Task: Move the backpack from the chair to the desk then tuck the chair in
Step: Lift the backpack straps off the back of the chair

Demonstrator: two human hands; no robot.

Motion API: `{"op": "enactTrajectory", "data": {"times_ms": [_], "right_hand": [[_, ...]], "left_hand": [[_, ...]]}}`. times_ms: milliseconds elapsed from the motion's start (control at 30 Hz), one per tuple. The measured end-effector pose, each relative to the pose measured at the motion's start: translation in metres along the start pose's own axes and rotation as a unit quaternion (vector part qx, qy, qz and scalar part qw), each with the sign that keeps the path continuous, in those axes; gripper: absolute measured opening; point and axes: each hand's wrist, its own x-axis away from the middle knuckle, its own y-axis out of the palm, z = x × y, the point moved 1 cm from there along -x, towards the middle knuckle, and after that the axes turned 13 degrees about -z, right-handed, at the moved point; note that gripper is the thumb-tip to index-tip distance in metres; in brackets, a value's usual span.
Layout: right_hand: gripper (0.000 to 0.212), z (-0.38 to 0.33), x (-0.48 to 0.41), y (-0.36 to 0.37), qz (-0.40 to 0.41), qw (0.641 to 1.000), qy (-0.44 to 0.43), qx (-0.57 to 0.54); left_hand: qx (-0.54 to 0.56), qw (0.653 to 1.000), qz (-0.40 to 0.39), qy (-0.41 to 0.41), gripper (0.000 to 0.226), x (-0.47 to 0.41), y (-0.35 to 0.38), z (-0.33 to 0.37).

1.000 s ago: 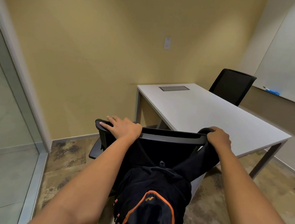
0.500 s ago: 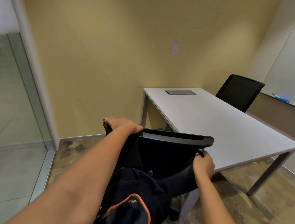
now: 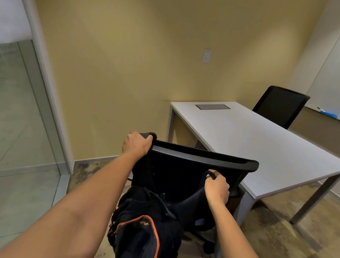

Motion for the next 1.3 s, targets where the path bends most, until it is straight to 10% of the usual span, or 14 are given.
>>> {"op": "enactTrajectory", "data": {"times_ms": [300,600,800,1000,1300], "right_hand": [[0.031,-0.015,0.005,0.013,0.049,0.999,0.004,0.017],[0.029,-0.030,0.016,0.045,0.035,0.999,0.001,0.041],[0.021,-0.074,0.041,0.099,-0.126,0.968,-0.178,0.125],[0.068,-0.127,0.069,0.141,-0.220,0.897,-0.315,0.218],[0.024,-0.174,0.097,0.186,-0.181,0.913,-0.354,0.094]], "left_hand": [[0.207,0.977,-0.025,-0.039,0.048,-0.030,-0.018,-0.027],[0.466,0.876,-0.057,-0.112,0.042,-0.038,-0.014,-0.067],[0.418,0.902,-0.072,-0.076,0.035,-0.032,-0.028,-0.071],[0.403,0.913,-0.058,0.022,0.031,-0.030,-0.075,-0.053],[0.406,0.900,-0.128,0.095,0.042,-0.042,-0.144,-0.089]]}}
